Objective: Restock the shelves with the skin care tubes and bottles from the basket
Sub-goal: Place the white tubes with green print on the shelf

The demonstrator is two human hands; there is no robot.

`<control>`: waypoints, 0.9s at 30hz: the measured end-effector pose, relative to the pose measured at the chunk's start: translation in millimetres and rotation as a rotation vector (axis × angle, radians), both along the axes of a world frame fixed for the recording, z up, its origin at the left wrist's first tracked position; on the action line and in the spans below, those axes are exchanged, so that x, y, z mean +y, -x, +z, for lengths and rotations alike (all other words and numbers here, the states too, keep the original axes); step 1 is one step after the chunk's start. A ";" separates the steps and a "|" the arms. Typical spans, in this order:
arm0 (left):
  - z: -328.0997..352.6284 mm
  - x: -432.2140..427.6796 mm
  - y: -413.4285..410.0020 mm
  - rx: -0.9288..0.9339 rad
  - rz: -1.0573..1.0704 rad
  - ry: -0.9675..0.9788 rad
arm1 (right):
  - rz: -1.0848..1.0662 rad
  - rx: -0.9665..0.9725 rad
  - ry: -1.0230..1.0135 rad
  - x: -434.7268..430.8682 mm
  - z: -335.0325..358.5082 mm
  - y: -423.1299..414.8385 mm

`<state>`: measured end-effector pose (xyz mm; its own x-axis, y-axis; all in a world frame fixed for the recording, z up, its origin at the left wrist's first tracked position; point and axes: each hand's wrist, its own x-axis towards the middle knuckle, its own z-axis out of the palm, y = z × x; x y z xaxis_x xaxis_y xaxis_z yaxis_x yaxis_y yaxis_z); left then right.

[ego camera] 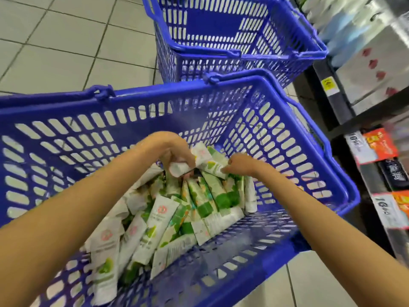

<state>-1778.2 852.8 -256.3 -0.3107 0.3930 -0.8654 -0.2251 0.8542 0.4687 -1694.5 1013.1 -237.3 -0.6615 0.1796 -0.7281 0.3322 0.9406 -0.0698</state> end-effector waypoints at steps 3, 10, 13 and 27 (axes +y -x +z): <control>10.4 -8.7 2.4 -0.004 0.054 -0.097 | 0.052 -0.029 -0.058 -7.2 -32.4 13.5; -0.9 -19.1 -5.5 -0.083 0.319 -0.152 | 0.059 0.019 -0.287 -17.2 -56.4 18.2; 2.2 -17.0 -10.1 -0.052 0.329 -0.153 | 0.128 -0.073 -0.246 -26.5 -49.3 15.1; 106.6 105.1 -114.0 0.075 0.347 -0.863 | -0.831 0.576 0.631 68.9 128.2 -150.2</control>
<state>-1664.2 957.9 -149.6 -0.5741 0.7656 -0.2901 -0.3460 0.0943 0.9335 -1544.3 1082.0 -109.1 -0.7702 0.4246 -0.4760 0.5920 0.1982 -0.7812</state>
